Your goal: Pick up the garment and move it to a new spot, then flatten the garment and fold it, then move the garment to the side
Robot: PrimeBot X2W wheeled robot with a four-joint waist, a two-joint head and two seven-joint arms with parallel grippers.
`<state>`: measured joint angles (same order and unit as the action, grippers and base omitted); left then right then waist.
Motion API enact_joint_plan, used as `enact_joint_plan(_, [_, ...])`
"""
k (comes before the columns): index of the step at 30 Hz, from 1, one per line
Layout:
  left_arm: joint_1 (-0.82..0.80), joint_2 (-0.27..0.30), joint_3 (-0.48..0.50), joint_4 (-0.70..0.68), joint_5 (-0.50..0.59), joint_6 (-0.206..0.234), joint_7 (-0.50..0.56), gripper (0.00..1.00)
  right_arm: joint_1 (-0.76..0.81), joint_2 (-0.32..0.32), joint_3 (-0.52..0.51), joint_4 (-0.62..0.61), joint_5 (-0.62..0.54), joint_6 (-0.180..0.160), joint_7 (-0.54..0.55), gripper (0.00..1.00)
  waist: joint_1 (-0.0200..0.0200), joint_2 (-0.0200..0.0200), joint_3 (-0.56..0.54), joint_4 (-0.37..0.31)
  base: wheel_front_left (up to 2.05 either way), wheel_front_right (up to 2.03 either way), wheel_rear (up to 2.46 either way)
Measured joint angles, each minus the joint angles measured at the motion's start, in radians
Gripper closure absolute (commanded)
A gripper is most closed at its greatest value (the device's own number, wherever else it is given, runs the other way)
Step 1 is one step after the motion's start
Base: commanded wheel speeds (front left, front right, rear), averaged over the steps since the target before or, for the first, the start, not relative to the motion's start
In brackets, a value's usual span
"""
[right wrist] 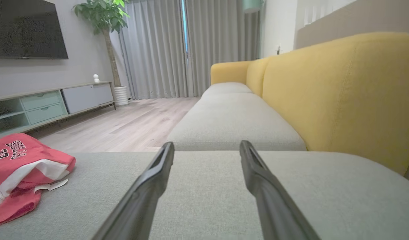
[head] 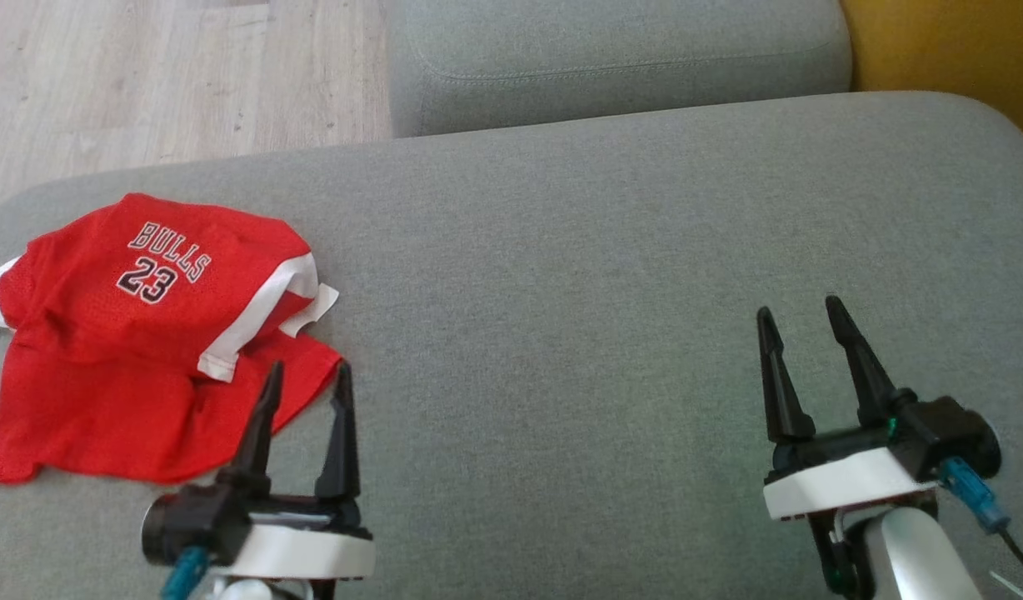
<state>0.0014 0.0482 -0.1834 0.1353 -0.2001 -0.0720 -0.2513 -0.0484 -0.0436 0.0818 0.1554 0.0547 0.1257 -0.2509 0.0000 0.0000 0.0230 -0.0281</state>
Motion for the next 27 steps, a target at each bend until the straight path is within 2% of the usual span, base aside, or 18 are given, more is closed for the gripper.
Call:
enact_joint_plan(3, [0.006,0.000,0.016,0.009,-0.061,0.000,-0.001,0.00,0.002,0.000,0.001,0.035,0.055,0.000,0.000,0.00,0.0000,0.0000,-0.004,0.001,0.00,0.00,0.00])
enact_joint_plan(5, [0.007,0.000,0.018,0.050,-0.065,0.001,-0.001,0.00,0.003,0.000,0.002,0.081,0.096,0.000,0.000,0.00,0.0000,0.0000,-0.007,0.000,0.00,0.00,0.00])
enact_joint_plan(19, [0.006,-0.001,0.011,0.110,-0.073,0.011,-0.001,0.00,0.003,0.000,0.012,0.108,0.114,0.000,0.000,0.00,0.0000,0.0000,-0.008,-0.003,0.00,0.00,0.00])
enact_joint_plan(27, [0.006,-0.001,0.023,0.117,-0.072,0.021,-0.001,0.00,0.003,0.000,0.054,0.105,0.125,0.000,0.000,0.00,0.0000,0.0000,-0.020,0.034,0.00,0.00,0.00])
